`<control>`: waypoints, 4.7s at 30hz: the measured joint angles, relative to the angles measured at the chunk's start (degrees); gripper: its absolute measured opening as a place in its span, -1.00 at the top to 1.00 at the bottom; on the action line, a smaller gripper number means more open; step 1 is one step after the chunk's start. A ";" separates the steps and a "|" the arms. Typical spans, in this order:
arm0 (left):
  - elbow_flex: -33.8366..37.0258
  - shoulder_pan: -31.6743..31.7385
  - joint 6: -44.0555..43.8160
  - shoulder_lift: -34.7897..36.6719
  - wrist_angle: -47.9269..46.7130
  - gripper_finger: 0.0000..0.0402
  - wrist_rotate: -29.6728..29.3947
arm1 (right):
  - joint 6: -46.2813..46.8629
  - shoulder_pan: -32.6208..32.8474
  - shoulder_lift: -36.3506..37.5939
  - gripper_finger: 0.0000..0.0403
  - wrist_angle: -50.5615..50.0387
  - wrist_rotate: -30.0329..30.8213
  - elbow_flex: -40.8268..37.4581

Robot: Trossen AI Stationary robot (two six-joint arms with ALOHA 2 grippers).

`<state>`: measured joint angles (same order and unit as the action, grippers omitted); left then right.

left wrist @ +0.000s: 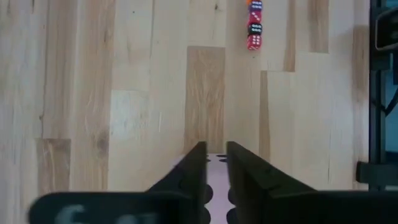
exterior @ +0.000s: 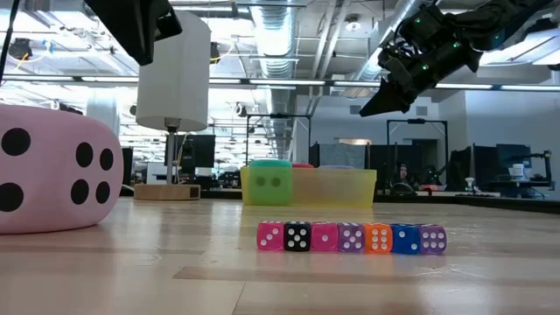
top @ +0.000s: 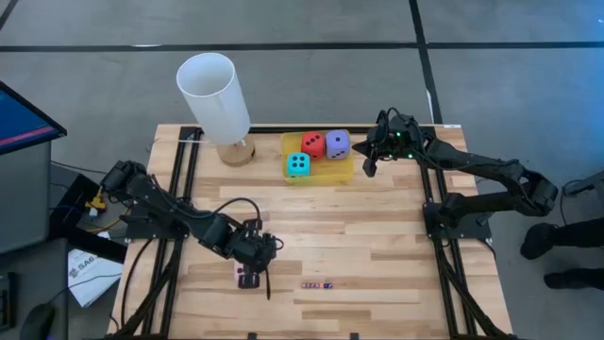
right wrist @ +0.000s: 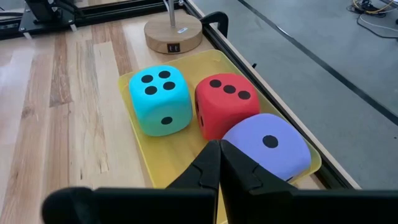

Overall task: Pick & Place Dice
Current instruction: Put the big pink dice into the yellow bin

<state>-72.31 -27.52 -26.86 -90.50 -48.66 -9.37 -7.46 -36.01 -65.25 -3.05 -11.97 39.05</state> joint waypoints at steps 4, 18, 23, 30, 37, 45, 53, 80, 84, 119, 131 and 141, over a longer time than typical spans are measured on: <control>0.00 0.18 2.49 0.00 0.00 0.38 0.20 | 0.00 0.00 0.00 1.00 -0.02 0.00 0.00; 0.02 0.43 -2.05 0.00 0.02 -0.82 1.38 | 0.00 0.00 0.00 1.00 0.00 0.00 0.00; 0.02 0.61 -2.24 0.00 0.02 -0.97 1.38 | 0.00 0.00 0.00 1.00 -0.02 0.00 0.00; 3.33 0.53 -9.39 0.02 0.09 -0.99 4.82 | 0.00 0.00 0.00 1.00 -0.01 0.00 0.00; 8.66 -0.31 -9.98 0.02 3.13 -0.99 8.24 | -0.02 0.00 0.00 1.00 0.00 0.00 0.00; 8.79 -0.05 -10.00 0.02 3.19 -0.99 7.88 | -0.02 0.00 0.00 1.00 0.00 0.00 0.00; 8.79 -0.03 -10.05 0.02 3.26 -0.99 7.72 | -0.07 0.00 0.00 1.00 0.00 0.00 0.00; 6.80 -0.30 -12.28 0.02 2.66 -0.98 8.10 | -0.61 0.00 0.00 1.00 0.02 0.02 0.00; 6.80 -0.91 -12.40 0.02 1.13 -0.98 7.28 | -0.59 0.00 0.00 1.00 0.00 0.01 0.00; 12.11 -4.53 -11.14 1.81 5.34 -0.98 2.12 | -0.49 0.00 -0.02 1.00 -0.07 0.00 0.00; 12.09 -4.49 -4.14 1.94 4.89 -0.98 -2.27 | -0.50 0.00 -0.02 1.00 -0.04 0.00 0.00; 12.02 -5.08 -4.02 1.47 4.68 -0.98 0.77 | -0.59 0.00 -0.02 1.00 -0.04 0.00 0.00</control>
<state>-60.29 -32.60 -30.87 -89.03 -43.99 -8.60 -8.05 -36.01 -65.28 -3.09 -11.97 39.05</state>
